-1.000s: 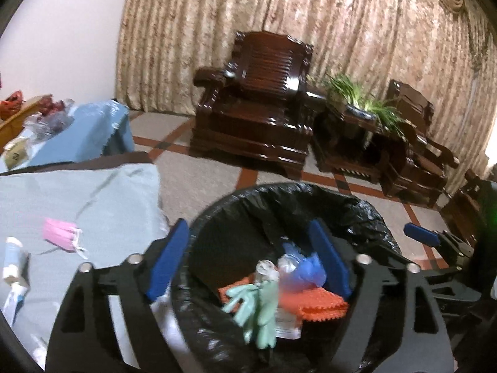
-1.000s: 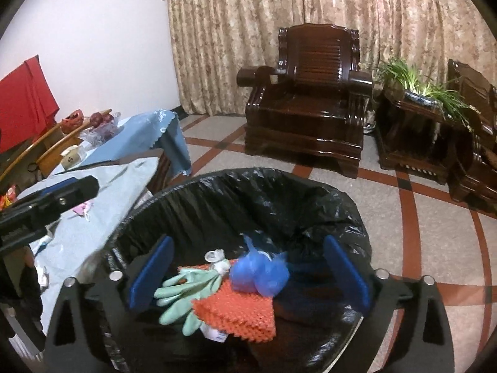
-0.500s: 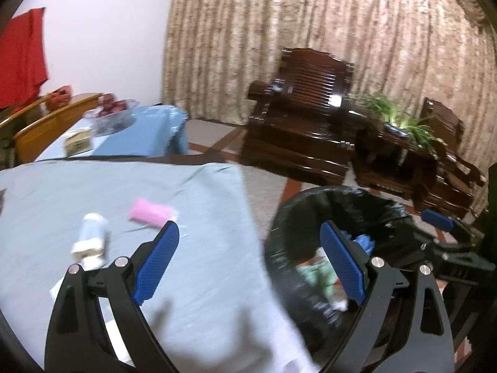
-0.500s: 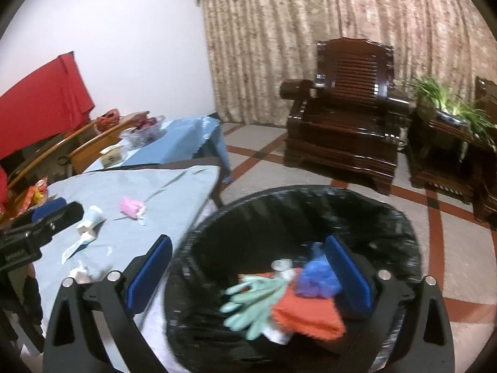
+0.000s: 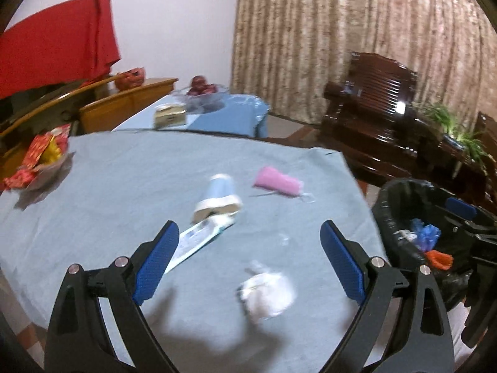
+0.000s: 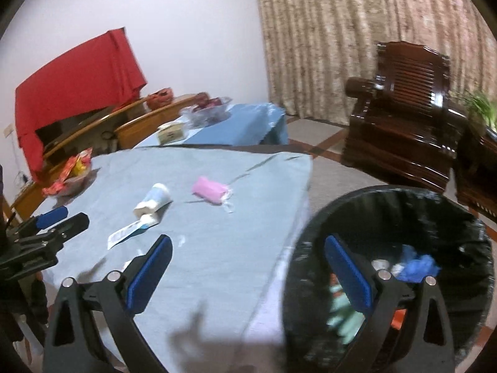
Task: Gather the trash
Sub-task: 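Reach both tools back to the table toward the white tissue, then close the right tool on the crumpled white tissue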
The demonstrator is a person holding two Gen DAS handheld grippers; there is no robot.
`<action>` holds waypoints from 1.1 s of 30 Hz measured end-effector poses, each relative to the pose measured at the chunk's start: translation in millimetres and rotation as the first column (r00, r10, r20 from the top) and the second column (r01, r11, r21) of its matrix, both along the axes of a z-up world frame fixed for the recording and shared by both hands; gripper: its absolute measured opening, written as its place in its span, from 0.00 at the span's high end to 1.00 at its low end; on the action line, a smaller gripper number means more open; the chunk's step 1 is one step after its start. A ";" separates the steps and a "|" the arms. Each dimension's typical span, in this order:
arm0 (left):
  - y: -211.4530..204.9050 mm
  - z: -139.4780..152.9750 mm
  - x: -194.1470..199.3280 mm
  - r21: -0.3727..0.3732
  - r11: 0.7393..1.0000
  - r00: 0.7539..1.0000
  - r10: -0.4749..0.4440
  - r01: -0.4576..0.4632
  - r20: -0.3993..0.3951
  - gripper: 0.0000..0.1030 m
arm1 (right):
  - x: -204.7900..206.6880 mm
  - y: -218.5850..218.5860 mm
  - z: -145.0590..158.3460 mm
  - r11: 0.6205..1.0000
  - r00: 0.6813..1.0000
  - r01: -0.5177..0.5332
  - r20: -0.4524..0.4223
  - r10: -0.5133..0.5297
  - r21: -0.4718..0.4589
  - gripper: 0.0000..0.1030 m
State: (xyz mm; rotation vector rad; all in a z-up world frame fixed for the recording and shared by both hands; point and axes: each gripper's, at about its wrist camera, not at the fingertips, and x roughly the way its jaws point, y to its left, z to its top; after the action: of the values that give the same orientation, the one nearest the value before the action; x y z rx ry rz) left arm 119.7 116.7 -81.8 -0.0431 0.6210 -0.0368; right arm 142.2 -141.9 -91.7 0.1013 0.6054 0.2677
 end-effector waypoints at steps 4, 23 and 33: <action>17.3 -8.0 -3.2 -0.006 0.999 0.999 0.033 -0.033 -0.009 0.13 | 5.2 29.3 -6.1 0.999 0.999 -0.043 -0.002 0.043 -0.007 0.06; 84.9 -41.3 -11.7 -0.008 0.991 0.989 0.130 -0.131 -0.064 0.13 | 16.8 132.6 -54.9 0.982 0.980 -0.182 -0.086 0.178 -0.051 0.06; 108.6 -51.5 -11.1 -0.005 0.987 0.983 0.161 -0.162 -0.089 0.13 | 20.3 161.9 -82.8 0.977 0.969 -0.203 -0.153 0.191 -0.066 0.07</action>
State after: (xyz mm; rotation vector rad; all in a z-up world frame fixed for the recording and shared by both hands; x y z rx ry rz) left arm 108.6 225.3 -133.3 -0.1071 0.7042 0.1189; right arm 162.5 20.0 -174.4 -0.0184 0.7731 0.4309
